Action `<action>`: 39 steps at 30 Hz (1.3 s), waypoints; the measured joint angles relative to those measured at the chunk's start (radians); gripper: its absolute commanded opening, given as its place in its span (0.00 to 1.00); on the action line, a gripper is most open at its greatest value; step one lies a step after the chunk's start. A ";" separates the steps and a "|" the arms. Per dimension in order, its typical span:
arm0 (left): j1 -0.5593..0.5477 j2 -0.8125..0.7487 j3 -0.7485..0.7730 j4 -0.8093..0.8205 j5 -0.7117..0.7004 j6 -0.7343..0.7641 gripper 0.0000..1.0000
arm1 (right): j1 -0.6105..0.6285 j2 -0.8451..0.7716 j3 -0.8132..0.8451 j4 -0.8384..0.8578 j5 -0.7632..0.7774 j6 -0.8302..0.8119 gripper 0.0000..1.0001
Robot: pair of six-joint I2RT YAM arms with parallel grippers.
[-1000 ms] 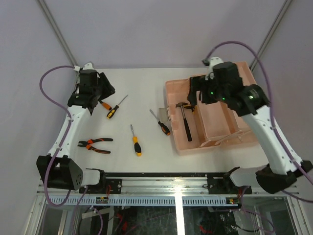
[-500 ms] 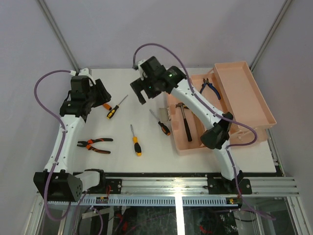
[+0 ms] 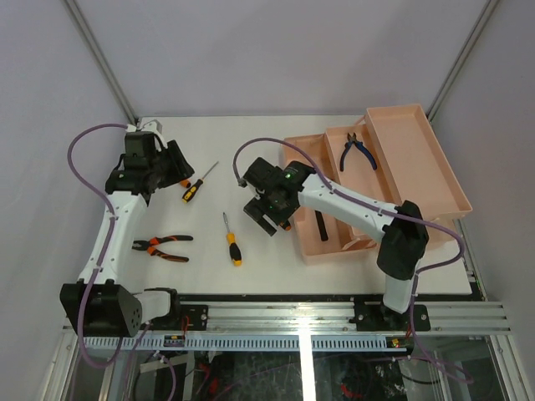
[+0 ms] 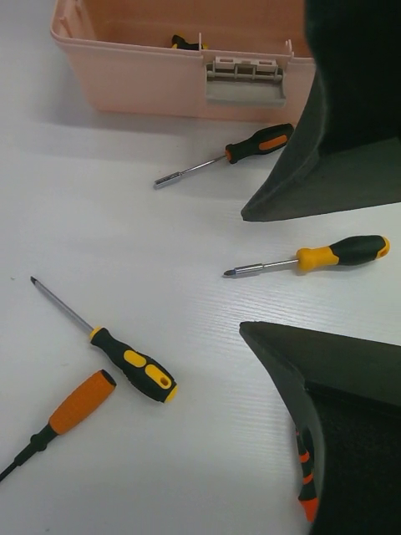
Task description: Pack the tool kit
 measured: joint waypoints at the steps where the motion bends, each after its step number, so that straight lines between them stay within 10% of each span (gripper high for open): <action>1: 0.000 0.010 0.000 0.000 0.005 -0.002 0.50 | 0.008 -0.002 -0.010 0.011 0.002 0.000 0.81; 39: 0.000 0.071 0.038 -0.001 0.032 -0.006 0.50 | -0.075 0.308 0.019 0.171 0.031 -0.079 0.74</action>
